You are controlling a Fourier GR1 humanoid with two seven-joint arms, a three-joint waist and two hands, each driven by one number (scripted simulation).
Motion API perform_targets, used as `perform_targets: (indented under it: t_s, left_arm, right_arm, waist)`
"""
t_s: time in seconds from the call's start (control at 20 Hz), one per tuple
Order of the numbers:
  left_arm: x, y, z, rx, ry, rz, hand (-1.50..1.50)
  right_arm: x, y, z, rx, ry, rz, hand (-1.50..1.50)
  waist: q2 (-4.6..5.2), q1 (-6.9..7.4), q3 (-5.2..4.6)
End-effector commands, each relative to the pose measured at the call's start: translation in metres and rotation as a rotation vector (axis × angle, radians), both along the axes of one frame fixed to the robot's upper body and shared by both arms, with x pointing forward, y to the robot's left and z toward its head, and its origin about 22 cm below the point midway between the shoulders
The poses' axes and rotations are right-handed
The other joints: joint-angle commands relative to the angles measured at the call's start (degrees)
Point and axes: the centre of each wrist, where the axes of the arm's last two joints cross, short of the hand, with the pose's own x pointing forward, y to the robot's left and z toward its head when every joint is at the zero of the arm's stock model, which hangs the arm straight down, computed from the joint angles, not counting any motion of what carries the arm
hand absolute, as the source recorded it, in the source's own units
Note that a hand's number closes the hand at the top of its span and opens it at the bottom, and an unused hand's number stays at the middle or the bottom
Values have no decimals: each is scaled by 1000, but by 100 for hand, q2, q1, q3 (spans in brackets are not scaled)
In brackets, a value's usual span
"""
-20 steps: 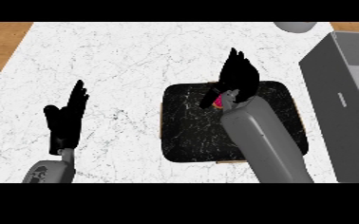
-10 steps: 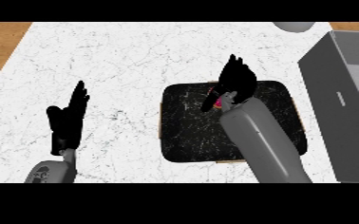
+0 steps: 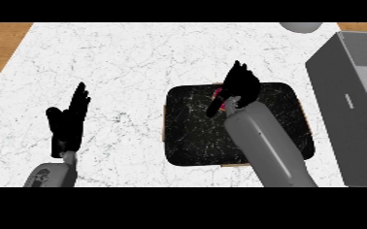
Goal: Pick the cupcake from the tray and place it in the cardboard box
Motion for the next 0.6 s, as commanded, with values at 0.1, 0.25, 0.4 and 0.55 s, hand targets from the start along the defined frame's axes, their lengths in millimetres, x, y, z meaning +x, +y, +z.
perform_targets:
  t_s: [0.1, 0.25, 0.4, 0.55]
  left_arm:
    - [-2, -1, 1, 8, -1, 4, 0]
    - [-4, -16, 5, 13, -4, 0, 0]
    - [5, -6, 5, 2, -12, -6, 0]
    - [8, 11, 0, 2, -5, 14, 0]
  right_arm:
    - [5, 8, -10, -27, 76, -167, -150]
    - [10, -6, -14, -11, 64, -157, -150]
    - [6, -4, -24, -11, 58, -161, -150]
    - [18, 10, -21, -6, 48, -83, 150]
  waist:
    - [1, 40, 3]
    - [-2, -9, 4]
    - [6, -15, 2]
    - [15, 18, 1]
